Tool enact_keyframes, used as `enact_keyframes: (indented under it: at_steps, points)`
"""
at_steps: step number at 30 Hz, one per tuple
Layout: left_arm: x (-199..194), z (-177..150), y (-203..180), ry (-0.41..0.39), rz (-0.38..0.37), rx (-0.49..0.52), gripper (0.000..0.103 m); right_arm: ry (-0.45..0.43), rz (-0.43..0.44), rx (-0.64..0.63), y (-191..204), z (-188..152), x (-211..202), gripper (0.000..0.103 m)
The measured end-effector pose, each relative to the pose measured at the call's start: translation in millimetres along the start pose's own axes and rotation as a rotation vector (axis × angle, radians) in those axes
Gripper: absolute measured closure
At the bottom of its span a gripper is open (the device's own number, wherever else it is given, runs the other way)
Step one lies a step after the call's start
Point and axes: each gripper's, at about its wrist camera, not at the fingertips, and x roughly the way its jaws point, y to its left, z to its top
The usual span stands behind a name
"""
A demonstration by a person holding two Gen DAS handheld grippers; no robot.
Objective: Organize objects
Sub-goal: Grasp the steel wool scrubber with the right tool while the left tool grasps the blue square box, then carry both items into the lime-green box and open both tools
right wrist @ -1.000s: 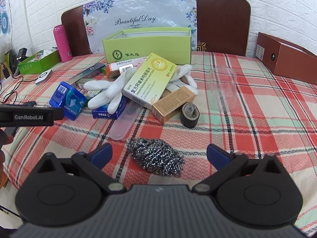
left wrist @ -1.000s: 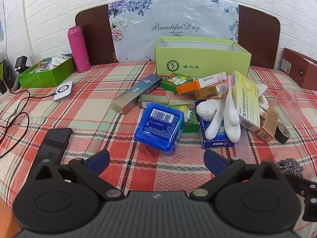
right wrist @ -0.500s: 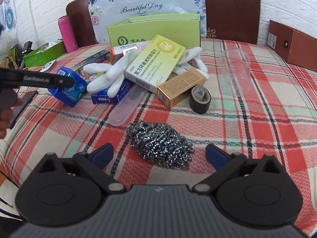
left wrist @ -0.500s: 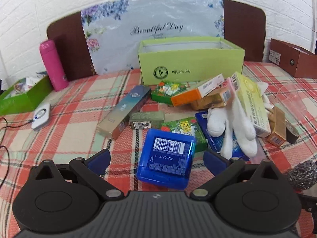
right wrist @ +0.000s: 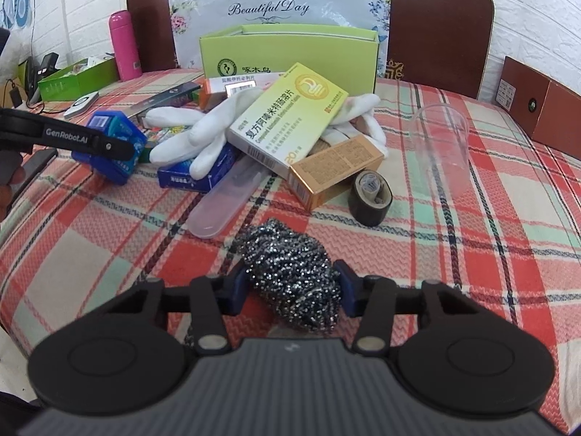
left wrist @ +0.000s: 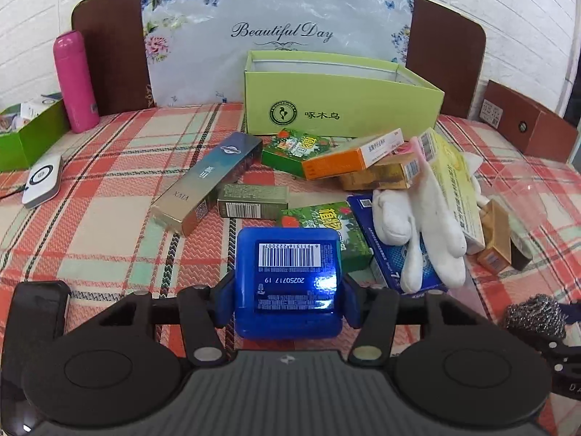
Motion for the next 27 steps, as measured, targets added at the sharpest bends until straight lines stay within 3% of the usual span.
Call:
enact_keyframes:
  at_steps: [2,5,7,12,17,20,23,27]
  points:
    - [-2,2,0,0.005,-0.003,-0.002,0.044,0.002,0.019,0.007,-2,4,-2,0.060]
    - [-17,11,0,-0.015,-0.047,-0.010,0.044,-0.035,0.149,0.056,-8,20,-15,0.060]
    - [-32,28,-2,-0.064,-0.102,-0.010,0.044,-0.080,0.226,0.064,-14,41,-22,0.060]
    - [-49,90,-18,-0.212,-0.133,0.043,0.044,-0.214,0.253,0.015,-23,120,-17,0.060]
    - [-17,162,-30,-0.269,-0.116,0.021,0.044,-0.278,0.207,0.028,-35,201,26,0.060]
    - [23,194,-40,-0.280,-0.058,0.037,0.044,-0.265,0.166,0.056,-43,241,70,0.060]
    - [67,219,-44,-0.254,-0.006,0.048,0.044,-0.254,0.079,0.048,-46,269,120,0.060]
    - [114,237,-34,-0.185,-0.003,0.042,0.044,-0.161,0.057,0.056,-52,290,185,0.060]
